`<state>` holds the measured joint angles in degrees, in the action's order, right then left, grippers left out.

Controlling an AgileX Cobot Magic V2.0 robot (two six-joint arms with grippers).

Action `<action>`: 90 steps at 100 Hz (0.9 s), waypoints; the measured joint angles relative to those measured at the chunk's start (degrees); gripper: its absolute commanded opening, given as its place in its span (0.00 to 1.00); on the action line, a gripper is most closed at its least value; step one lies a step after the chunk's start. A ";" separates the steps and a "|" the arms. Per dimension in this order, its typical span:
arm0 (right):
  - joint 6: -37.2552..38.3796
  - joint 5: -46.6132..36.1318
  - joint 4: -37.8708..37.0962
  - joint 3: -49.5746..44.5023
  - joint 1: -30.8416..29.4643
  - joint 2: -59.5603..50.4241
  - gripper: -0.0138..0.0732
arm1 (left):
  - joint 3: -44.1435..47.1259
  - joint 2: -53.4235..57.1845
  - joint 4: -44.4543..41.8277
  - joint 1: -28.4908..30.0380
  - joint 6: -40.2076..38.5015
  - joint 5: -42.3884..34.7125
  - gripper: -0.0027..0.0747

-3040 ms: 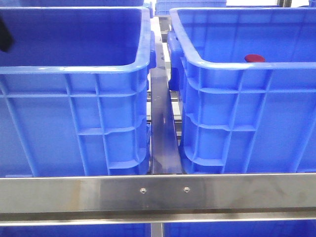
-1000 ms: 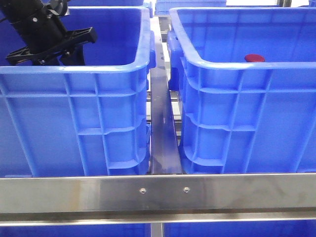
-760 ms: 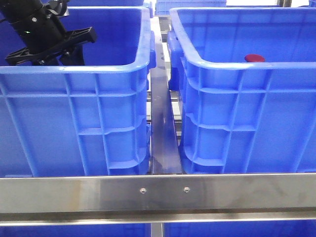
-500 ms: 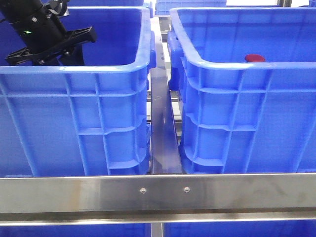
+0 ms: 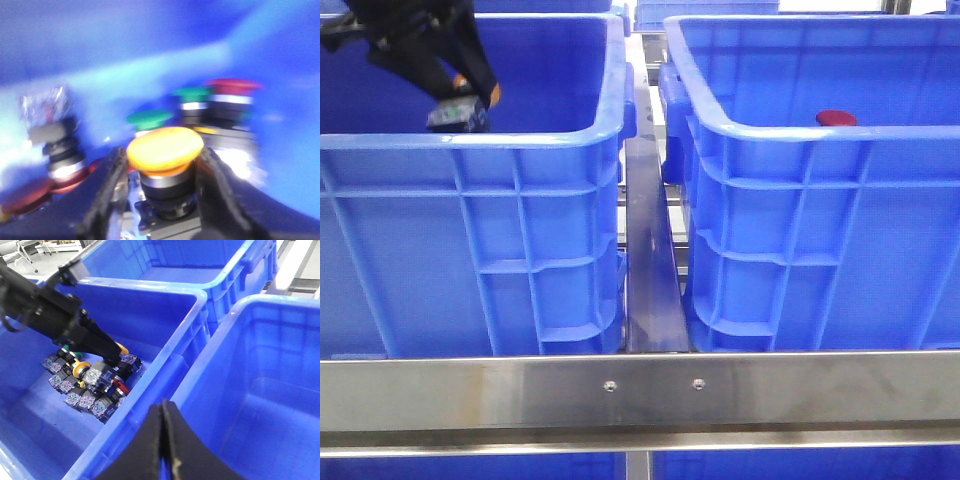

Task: Pick red and yellow buttons and place in box
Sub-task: 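Lift the yellow button with the left gripper toward the right gripper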

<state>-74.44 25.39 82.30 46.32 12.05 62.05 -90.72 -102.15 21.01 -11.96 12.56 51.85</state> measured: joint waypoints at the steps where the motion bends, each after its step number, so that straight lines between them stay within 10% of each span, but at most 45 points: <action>1: 0.00 0.00 0.00 0.00 0.00 0.00 0.09 | 0.00 0.12 0.25 0.00 0.36 0.00 0.19; 24: 0.00 -0.39 0.28 0.00 0.00 0.00 0.18 | 0.00 3.94 11.84 0.00 12.49 1.56 0.19; 53: -0.15 7.79 4.24 0.14 0.00 3.93 0.91 | 0.00 4.69 31.78 0.00 23.32 4.85 0.19; 90: -0.04 14.65 8.42 8.12 2.87 15.51 0.90 | 0.00 4.69 38.54 -1.53 27.02 6.05 0.19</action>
<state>-74.48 40.03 90.73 54.44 14.92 77.56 -90.72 -97.47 59.56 -13.48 39.58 57.90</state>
